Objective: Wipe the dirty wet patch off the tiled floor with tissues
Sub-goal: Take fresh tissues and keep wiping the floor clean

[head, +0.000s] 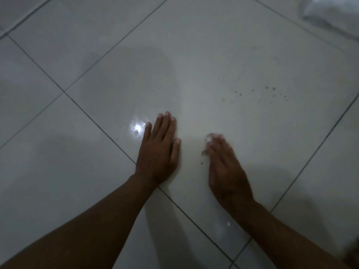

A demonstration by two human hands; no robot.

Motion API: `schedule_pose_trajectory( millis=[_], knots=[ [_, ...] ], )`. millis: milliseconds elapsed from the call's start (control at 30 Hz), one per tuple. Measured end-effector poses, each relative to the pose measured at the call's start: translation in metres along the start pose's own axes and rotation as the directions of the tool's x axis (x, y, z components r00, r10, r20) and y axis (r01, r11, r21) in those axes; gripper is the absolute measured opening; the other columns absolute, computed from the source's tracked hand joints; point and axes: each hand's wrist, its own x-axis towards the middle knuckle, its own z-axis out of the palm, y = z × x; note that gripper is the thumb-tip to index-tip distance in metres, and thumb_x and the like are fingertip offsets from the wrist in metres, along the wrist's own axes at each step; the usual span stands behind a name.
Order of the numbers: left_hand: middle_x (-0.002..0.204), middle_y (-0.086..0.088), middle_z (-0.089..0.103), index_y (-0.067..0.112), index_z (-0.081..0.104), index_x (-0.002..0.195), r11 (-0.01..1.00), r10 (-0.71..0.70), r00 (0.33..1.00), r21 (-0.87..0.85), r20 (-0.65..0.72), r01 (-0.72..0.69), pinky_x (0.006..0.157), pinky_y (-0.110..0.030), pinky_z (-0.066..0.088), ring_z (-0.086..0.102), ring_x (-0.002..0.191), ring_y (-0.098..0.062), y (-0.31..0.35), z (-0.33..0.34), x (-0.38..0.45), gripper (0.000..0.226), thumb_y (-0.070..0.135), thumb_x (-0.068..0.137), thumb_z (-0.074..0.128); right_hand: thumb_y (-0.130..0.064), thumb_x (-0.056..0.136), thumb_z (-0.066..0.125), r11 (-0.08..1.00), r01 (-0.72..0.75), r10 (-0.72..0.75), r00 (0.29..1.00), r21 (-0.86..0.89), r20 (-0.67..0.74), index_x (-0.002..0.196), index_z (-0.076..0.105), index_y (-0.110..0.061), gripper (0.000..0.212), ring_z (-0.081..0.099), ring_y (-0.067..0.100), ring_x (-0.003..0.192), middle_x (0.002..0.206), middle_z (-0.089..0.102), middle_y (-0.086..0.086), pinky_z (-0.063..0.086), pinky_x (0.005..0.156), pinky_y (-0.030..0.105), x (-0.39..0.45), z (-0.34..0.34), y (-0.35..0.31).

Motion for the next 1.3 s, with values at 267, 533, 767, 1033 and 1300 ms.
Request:
schedule_pose_trajectory(
  millis=[267,533,767,1033,1300],
  knots=[
    [0.163,-0.008,0.012,0.008,0.019,0.155,0.997,-0.024,1.0,-0.07,-0.019,0.023,0.124,-0.04,0.004,0.001,0.152,-0.017,-0.009,-0.011,-0.006,0.058,0.033,0.103,0.024,-0.011,0.103,0.038,0.998,0.061,-0.063,0.992,0.022,0.107,0.139,0.045,0.007,0.041,0.025,0.034,0.145,0.152,0.033,0.025,0.029,0.115,0.05,0.015,0.021,-0.043],
    [0.164,-0.007,0.013,0.008,0.021,0.155,0.997,-0.08,0.996,0.005,-0.033,0.08,0.124,-0.04,0.003,0.002,0.152,-0.018,-0.046,-0.016,-0.036,0.058,0.033,0.103,0.028,-0.004,0.09,0.047,0.961,-0.046,0.011,0.992,0.271,0.129,0.136,0.051,0.005,0.046,0.035,0.022,0.142,0.149,0.043,0.015,0.028,0.117,0.043,0.042,-0.002,-0.013],
    [0.164,-0.007,0.011,0.008,0.019,0.155,0.993,-0.115,0.993,0.016,-0.041,0.116,0.123,-0.039,0.001,0.001,0.152,-0.018,-0.027,-0.011,-0.039,0.059,0.033,0.103,0.028,-0.009,0.091,0.057,0.934,0.229,-0.296,0.926,0.275,0.233,0.136,0.052,0.002,0.047,0.032,0.022,0.144,0.152,0.038,0.011,0.033,0.114,0.047,0.022,-0.023,0.009],
    [0.164,-0.007,0.011,0.008,0.019,0.155,0.992,-0.123,0.991,0.019,-0.058,0.124,0.124,-0.04,0.002,0.001,0.152,-0.018,-0.026,-0.008,-0.039,0.058,0.032,0.103,0.029,-0.002,0.094,0.056,0.961,0.208,-0.218,0.975,0.18,0.037,0.124,0.064,0.0,0.031,0.049,0.023,0.133,0.139,0.055,0.013,0.042,0.108,0.045,0.022,-0.001,0.005],
    [0.164,-0.007,0.01,0.008,0.018,0.155,0.992,-0.123,0.991,0.019,-0.06,0.124,0.124,-0.039,0.002,0.0,0.152,-0.018,-0.027,-0.008,-0.039,0.059,0.031,0.103,0.03,-0.001,0.096,0.051,0.954,0.237,-0.243,0.97,0.185,0.013,0.121,0.066,-0.001,0.029,0.05,0.025,0.131,0.136,0.057,0.014,0.041,0.109,0.043,0.015,0.014,-0.023]
  ],
)
